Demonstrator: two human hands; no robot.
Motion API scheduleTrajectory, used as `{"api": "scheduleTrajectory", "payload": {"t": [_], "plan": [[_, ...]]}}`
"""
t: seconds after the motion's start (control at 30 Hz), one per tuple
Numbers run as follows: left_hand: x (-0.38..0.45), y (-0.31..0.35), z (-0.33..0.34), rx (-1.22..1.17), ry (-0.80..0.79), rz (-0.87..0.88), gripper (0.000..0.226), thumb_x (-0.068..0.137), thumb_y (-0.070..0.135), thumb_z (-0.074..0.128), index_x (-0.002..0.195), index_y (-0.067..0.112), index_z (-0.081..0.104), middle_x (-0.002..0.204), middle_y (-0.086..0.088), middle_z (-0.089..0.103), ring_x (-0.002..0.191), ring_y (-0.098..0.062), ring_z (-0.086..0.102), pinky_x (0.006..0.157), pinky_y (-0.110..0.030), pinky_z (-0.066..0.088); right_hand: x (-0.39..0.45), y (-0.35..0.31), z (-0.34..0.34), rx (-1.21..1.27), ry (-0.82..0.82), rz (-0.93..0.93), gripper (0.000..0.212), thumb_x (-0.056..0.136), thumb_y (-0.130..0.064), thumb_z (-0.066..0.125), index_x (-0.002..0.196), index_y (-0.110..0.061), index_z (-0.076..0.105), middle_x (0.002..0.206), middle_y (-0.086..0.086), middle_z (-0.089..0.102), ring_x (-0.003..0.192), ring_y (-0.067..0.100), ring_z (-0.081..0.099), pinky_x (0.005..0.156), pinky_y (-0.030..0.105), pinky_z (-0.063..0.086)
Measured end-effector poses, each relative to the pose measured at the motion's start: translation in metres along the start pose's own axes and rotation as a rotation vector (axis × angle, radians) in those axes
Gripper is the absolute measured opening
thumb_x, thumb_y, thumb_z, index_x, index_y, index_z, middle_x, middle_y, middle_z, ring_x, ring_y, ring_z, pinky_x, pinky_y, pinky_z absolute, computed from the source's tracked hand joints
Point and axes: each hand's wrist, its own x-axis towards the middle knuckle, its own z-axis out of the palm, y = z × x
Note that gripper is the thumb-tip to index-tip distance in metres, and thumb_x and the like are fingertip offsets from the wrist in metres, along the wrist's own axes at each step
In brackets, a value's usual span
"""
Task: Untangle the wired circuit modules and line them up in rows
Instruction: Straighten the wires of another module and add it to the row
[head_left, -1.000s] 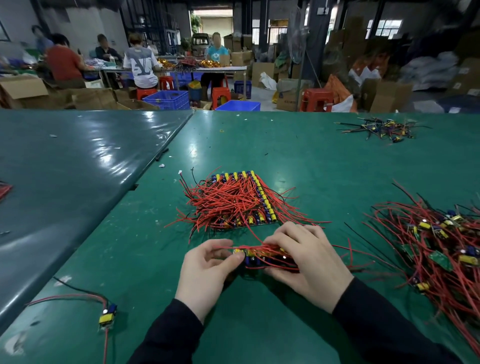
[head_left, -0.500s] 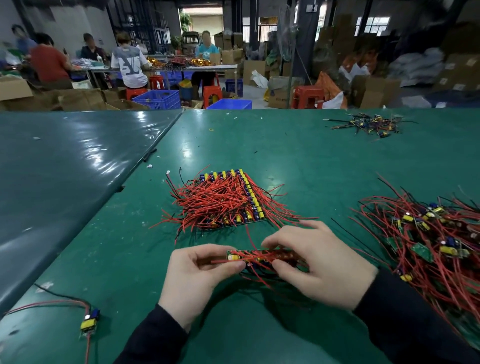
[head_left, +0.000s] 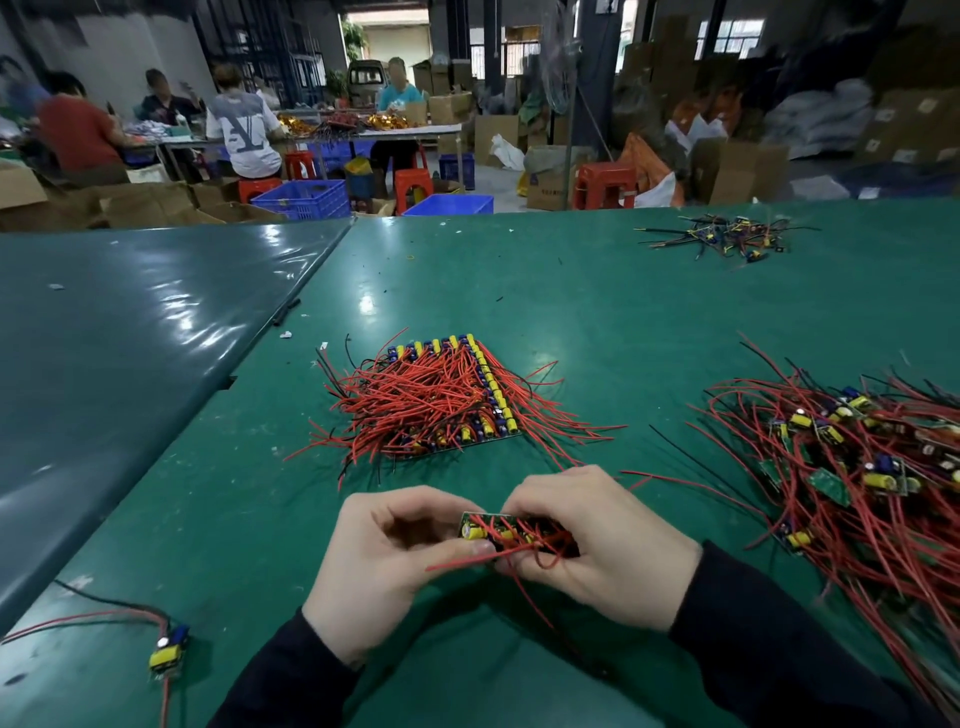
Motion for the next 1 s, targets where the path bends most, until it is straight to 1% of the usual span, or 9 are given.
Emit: {"api": "scheduleTrajectory", "payload": {"t": [0.13,0.23,0.4,0.53,0.6,0.73,0.87,0.93,1.0], "plan": [[0.0,0.0,-0.005,-0.008,-0.066,-0.003,0.023,0.053,0.008,0.082,0.075,0.009,0.076,0.069,-0.011,0.072,0.061,-0.014,0.064,0.06,-0.021,0.052,-0.001,0.0,-0.005,0.102,-0.012,-0.021,0.015,0.08,-0.037,0.069,0.079,-0.022,0.066,0.068,-0.004,0.062,0.059,0.011,0.046,0.066,0.029,0.042],[-0.001,0.0,-0.004,0.011,-0.101,-0.008,0.022,0.054,0.007,0.084,0.075,0.007,0.075,0.071,-0.011,0.07,0.06,-0.014,0.06,0.059,-0.021,0.049,-0.002,0.002,-0.006,0.116,-0.04,-0.024,0.017,0.081,-0.038,0.069,0.08,-0.021,0.067,0.069,-0.002,0.063,0.06,0.016,0.049,0.07,0.035,0.045],[-0.001,0.002,-0.004,-0.04,-0.102,-0.047,0.02,0.054,0.002,0.085,0.071,0.002,0.074,0.097,-0.007,0.059,0.059,-0.012,0.052,0.057,-0.018,0.046,-0.002,0.002,-0.007,0.171,-0.06,-0.034,0.013,0.081,-0.032,0.071,0.081,-0.02,0.068,0.066,-0.002,0.06,0.059,0.015,0.048,0.064,0.039,0.045],[-0.002,0.001,-0.006,-0.099,-0.159,-0.084,0.019,0.056,-0.001,0.084,0.071,0.002,0.074,0.093,0.001,0.06,0.054,-0.016,0.045,0.057,-0.021,0.045,-0.003,0.003,-0.009,0.252,-0.08,-0.046,0.011,0.081,-0.029,0.074,0.082,-0.02,0.068,0.065,-0.003,0.058,0.058,0.013,0.048,0.061,0.036,0.044],[-0.002,-0.001,-0.008,-0.152,-0.215,-0.12,0.017,0.056,0.003,0.083,0.071,0.004,0.075,0.091,0.003,0.061,0.058,-0.02,0.047,0.058,-0.023,0.045,-0.003,0.004,-0.011,0.302,-0.116,-0.063,0.012,0.081,-0.027,0.074,0.083,-0.018,0.069,0.066,-0.001,0.059,0.059,0.013,0.047,0.061,0.034,0.044],[-0.002,-0.001,-0.015,-0.236,-0.375,-0.186,0.035,0.049,0.024,0.092,0.073,0.006,0.074,0.094,-0.001,0.064,0.063,-0.02,0.057,0.062,-0.025,0.05,-0.005,0.003,-0.011,0.381,-0.192,-0.061,0.017,0.079,-0.03,0.075,0.087,-0.017,0.069,0.069,0.0,0.06,0.061,0.015,0.051,0.062,0.032,0.045],[0.001,-0.004,-0.015,-0.16,-0.173,-0.183,0.022,0.054,-0.001,0.087,0.07,0.005,0.073,0.086,-0.002,0.069,0.06,-0.017,0.06,0.06,-0.021,0.052,-0.004,0.013,-0.012,0.13,-0.124,0.059,0.027,0.078,-0.044,0.072,0.089,-0.019,0.069,0.074,-0.003,0.065,0.068,0.014,0.055,0.07,0.035,0.047],[0.003,-0.008,-0.015,-0.125,0.026,-0.186,0.024,0.051,0.007,0.083,0.073,0.003,0.072,0.078,-0.01,0.071,0.062,-0.02,0.062,0.061,-0.021,0.054,-0.004,0.019,-0.013,-0.199,-0.134,0.137,0.038,0.082,-0.055,0.062,0.103,-0.025,0.065,0.094,-0.007,0.068,0.089,0.014,0.059,0.089,0.032,0.041],[0.005,-0.011,-0.016,-0.153,0.229,-0.206,0.026,0.053,0.01,0.077,0.077,0.002,0.072,0.072,-0.017,0.071,0.059,-0.021,0.063,0.059,-0.021,0.055,-0.007,0.024,-0.014,-0.403,-0.183,0.234,0.051,0.082,-0.063,0.053,0.122,-0.032,0.055,0.118,-0.014,0.059,0.115,0.01,0.049,0.105,0.031,0.025]]}}
